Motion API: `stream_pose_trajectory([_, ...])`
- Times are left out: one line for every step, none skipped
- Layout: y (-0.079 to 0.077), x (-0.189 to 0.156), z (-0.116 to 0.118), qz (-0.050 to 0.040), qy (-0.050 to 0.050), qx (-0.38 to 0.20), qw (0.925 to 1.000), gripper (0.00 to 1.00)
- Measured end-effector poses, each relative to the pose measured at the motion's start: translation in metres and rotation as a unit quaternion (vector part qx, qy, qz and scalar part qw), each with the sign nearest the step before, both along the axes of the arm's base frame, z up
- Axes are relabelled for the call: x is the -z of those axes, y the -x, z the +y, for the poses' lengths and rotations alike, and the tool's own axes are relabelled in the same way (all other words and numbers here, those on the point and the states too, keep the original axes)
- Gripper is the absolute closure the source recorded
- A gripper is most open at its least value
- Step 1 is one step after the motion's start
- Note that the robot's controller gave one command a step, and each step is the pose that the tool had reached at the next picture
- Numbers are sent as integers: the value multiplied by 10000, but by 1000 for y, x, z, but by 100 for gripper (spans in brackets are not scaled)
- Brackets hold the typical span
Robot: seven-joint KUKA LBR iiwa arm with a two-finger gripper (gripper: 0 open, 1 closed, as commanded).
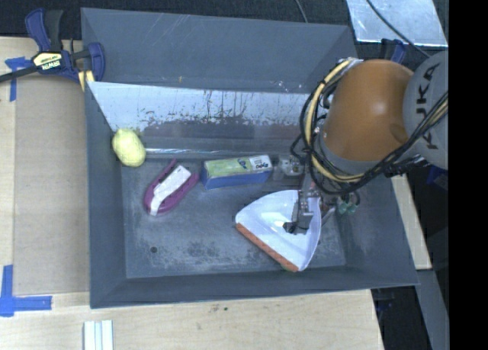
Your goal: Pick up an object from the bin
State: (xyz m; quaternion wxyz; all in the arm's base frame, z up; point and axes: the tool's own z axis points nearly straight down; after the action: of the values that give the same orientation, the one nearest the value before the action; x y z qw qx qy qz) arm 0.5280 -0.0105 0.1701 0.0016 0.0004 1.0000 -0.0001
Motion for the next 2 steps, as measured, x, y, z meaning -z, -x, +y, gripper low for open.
stream_pose_trajectory([0, 0, 0, 0, 0, 0, 10000, 0])
stream_pose_trajectory([-15, 55, 7, -44, 9, -817, 9966, 0])
